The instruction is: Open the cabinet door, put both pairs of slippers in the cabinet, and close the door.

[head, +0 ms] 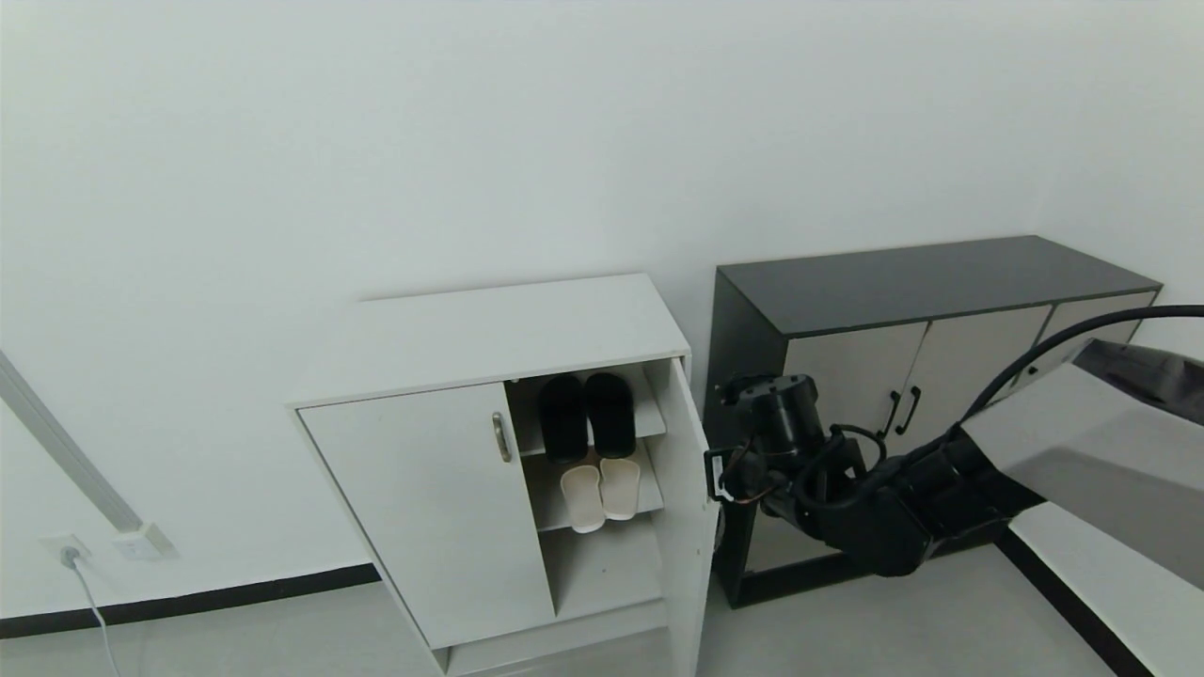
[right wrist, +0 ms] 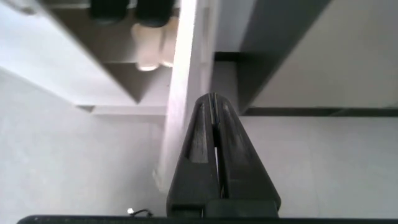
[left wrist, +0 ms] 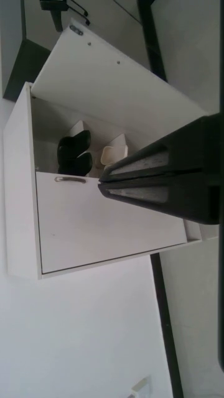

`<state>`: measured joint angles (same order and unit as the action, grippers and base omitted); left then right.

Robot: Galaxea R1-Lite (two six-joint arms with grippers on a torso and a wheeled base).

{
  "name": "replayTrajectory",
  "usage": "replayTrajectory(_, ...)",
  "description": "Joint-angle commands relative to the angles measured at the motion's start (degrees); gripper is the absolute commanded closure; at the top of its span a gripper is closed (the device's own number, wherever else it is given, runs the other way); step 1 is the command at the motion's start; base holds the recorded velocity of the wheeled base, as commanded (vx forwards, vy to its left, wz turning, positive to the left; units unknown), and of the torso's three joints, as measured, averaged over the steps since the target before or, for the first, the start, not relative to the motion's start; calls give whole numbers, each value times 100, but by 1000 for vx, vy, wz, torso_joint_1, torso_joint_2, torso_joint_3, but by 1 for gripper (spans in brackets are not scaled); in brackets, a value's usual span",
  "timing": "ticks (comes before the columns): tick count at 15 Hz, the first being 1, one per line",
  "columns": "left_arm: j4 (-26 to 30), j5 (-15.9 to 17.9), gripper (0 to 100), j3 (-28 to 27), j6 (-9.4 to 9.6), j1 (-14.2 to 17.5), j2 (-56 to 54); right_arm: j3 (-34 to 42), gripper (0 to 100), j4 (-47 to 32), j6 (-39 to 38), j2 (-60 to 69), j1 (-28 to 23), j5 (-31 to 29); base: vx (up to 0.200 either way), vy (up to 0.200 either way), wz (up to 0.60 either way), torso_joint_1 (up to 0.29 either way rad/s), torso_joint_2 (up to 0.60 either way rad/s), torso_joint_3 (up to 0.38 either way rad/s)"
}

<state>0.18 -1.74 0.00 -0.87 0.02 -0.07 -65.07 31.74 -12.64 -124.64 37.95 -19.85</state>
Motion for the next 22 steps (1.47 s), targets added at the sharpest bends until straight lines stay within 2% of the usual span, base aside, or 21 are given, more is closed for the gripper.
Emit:
replayTrajectory(1,-1,-1,100,0,-10,6,7,56,100,-2,-81,106,310,-2,0,0,0,0,0,0)
replayTrajectory(7,-1,-10,100,0,-10,6,7,285,100,165,-72,440,775,16,0,0,0,0,0,0)
replayTrajectory(12,-1,-1,100,0,-10,6,7,496,100,183,139,660,793,33,0,0,0,0,0,0)
replayTrajectory(18,-1,-10,100,0,-10,6,7,707,100,192,139,765,775,323,0,0,600,2,2,0)
replayTrajectory(22,-1,-10,100,0,7,6,7,926,100,271,253,959,705,411,0,0,0,0,0,0)
